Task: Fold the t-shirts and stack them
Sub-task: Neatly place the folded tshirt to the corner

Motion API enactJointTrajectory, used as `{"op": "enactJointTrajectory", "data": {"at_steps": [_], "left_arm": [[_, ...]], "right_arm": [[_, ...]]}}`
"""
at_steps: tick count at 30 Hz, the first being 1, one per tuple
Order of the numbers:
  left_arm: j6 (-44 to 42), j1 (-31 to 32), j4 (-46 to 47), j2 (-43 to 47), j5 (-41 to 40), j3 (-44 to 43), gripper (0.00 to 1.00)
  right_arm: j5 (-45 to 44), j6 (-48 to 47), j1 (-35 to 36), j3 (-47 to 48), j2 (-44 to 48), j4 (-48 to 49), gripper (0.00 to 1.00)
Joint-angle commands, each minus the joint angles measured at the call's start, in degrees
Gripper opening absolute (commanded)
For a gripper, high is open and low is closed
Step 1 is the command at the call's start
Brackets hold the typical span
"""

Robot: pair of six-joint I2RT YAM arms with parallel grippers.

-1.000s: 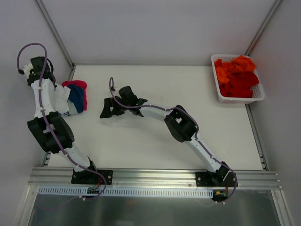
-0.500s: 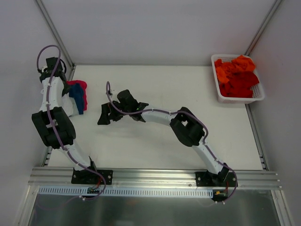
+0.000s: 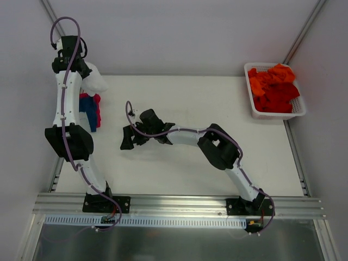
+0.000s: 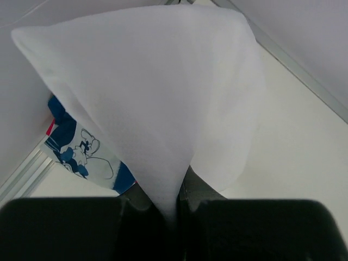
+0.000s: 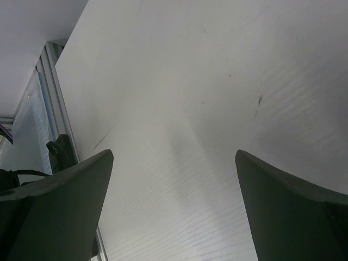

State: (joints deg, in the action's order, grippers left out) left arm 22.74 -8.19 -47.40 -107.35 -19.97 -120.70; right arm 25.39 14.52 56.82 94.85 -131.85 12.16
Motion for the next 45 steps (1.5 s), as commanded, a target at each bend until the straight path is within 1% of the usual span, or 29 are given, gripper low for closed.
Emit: {"op": "enactJointTrajectory", "data": {"at_steps": [1,6,7,12,13,19,23,28,32,33,35,36,37,39,41,43,44,45], "left_arm": [[-1.48,-1.39,-4.37,-0.85,-2.53,2.91,0.0],[-0.95,-2.18,-4.28,0.82,-4.2,10.12,0.0],[-0.68,-2.45,-4.2,1.26,-4.55,12.84,0.0],[-0.68,-4.03,-4.11,1.97,-5.44,18.3,0.0],[0.19,-4.29,-4.02,2.06,-6.3,20.49,0.0],[2.21,-6.14,-4.2,2.31,-12.02,24.63,0.0],[2.66,-9.21,-4.2,4.86,-10.37,28.68,0.0],[2.48,-12.73,-3.93,8.56,-12.72,34.04,0.0],[3.01,-15.1,-2.97,10.84,-12.38,35.36,0.0],[2.84,-15.54,-2.27,10.32,-10.81,34.93,0.0],[2.66,-15.9,-2.0,8.05,-8.78,33.87,0.0],[2.57,-15.9,-2.0,4.81,-7.64,32.65,0.0],[2.74,-15.9,-1.91,3.22,-5.63,32.12,0.0],[3.36,-15.9,-1.82,-0.73,-4.21,30.72,0.0],[3.71,-15.9,-1.39,-2.24,-2.71,30.27,0.07],[3.71,-15.9,-0.33,-2.25,-2.71,29.83,0.25],[3.63,-15.9,-0.15,-1.99,-2.8,29.74,0.37],[3.8,-15.9,0.2,-1.72,-2.8,29.83,0.73]], "right_arm": [[-0.51,-1.78,-0.04,0.69,4.68,1.81,0.99],[-0.6,-0.99,0.05,1.13,4.06,2.78,1.0],[-0.69,-0.81,-0.04,1.13,4.15,2.78,0.99],[-0.69,-0.64,0.05,0.43,4.67,3.57,0.99],[-0.86,-0.55,0.05,0.08,4.94,3.92,0.99],[-1.04,-0.02,0.14,-2.65,5.82,4.89,1.0],[-1.22,-0.02,0.22,-4.41,6.61,5.41,1.0],[-1.39,-0.2,0.49,-7.66,8.89,6.55,0.99],[-1.48,-0.46,0.75,-10.9,10.73,7.61,0.99],[-1.57,-0.55,0.75,-11.78,11.17,8.05,0.99],[-2.01,-0.72,0.84,-14.68,12.92,8.93,0.99],[-2.18,-0.99,0.75,-15.56,13.46,8.93,0.99],[-2.62,-1.25,0.75,-17.14,14.33,9.02,0.99],[-3.15,-1.6,0.75,-18.64,15.22,9.28,1.0],[-3.15,-1.6,0.84,-20.4,16.01,9.72,0.99],[-3.33,-1.34,0.84,-21.8,16.27,10.77,0.99],[-3.24,-0.91,0.75,-22.25,16.54,11.04,0.99],[-3.41,-0.73,0.84,-22.6,16.63,11.56,0.99]]}}
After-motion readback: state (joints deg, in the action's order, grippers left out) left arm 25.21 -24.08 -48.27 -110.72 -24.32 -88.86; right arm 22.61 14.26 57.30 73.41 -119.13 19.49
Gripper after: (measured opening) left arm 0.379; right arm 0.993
